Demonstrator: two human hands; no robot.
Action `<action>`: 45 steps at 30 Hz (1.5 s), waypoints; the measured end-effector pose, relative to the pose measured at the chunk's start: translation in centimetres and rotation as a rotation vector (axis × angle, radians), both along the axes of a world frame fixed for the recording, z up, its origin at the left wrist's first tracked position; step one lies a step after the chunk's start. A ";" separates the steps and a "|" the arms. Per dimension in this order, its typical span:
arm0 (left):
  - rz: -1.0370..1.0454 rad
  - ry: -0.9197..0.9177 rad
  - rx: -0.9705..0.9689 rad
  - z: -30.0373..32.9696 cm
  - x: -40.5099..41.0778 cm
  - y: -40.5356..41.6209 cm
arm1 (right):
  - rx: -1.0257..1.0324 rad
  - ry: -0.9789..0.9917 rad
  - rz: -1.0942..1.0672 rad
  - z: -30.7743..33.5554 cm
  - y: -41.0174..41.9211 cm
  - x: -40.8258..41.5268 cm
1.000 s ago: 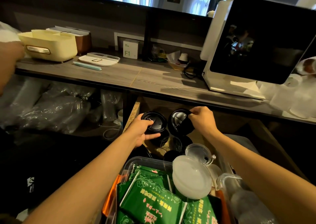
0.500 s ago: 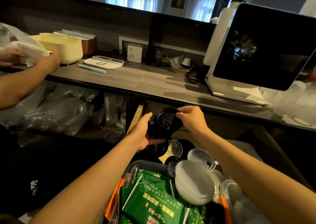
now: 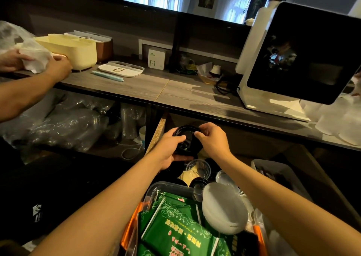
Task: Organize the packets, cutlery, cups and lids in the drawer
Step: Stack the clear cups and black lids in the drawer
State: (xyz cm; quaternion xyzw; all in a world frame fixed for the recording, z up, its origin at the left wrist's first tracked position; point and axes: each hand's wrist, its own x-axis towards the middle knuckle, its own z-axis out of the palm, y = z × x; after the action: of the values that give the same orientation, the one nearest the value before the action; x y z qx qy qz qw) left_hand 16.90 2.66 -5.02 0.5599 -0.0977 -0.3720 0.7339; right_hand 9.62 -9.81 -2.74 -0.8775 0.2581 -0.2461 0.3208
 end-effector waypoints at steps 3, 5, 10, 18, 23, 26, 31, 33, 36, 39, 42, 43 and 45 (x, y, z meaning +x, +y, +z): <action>0.019 -0.021 -0.027 0.1 -0.2 0.1 | 0.139 -0.010 0.138 -0.7 0.6 0.5; 0.099 -0.108 -0.045 0.1 -0.2 0.3 | 0.339 -0.026 0.218 -0.8 0.7 0.6; 0.354 -0.474 -0.179 0.4 0.0 0.9 | 0.846 -0.148 0.188 -0.1 -1.6 0.8; 0.432 -0.295 -0.115 -0.3 1.0 0.5 | 0.331 0.454 0.130 -5.0 -4.3 2.8; 0.422 -0.270 -0.125 -0.4 1.2 0.4 | 0.049 0.731 0.262 -6.1 -3.8 4.5; 0.430 -0.273 -0.132 -0.4 1.2 0.3 | 0.036 0.786 0.257 -7.6 -3.9 5.3; 0.429 -0.290 -0.118 -0.3 1.1 0.2 | 0.061 0.640 0.156 -7.5 -3.7 5.3; 0.426 -0.293 -0.114 -0.2 1.0 0.3 | 0.059 0.581 0.153 -6.8 -4.0 4.7; 0.405 -0.295 -0.124 -0.2 0.9 0.6 | 0.046 0.415 0.100 -5.7 -5.1 3.9; 0.372 -0.278 -0.119 0.0 0.5 0.7 | 0.058 0.202 -0.033 -3.8 -5.9 2.7; 0.333 -0.263 -0.100 0.4 0.1 0.7 | 0.086 0.092 -0.074 -1.5 -6.5 1.1; 0.323 -0.263 -0.093 0.4 0.0 0.7 | 0.105 0.063 -0.082 -1.0 -6.6 0.6; 0.321 -0.266 -0.077 0.4 -0.1 0.7 | 0.117 0.006 -0.114 0.1 -7.0 -0.3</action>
State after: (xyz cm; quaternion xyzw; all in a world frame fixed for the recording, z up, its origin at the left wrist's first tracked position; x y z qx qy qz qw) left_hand 16.85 3.34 -4.60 0.5838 -0.1177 -0.1691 0.7853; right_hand 9.32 -16.80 -2.64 -0.8419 0.3223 -0.2457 0.3562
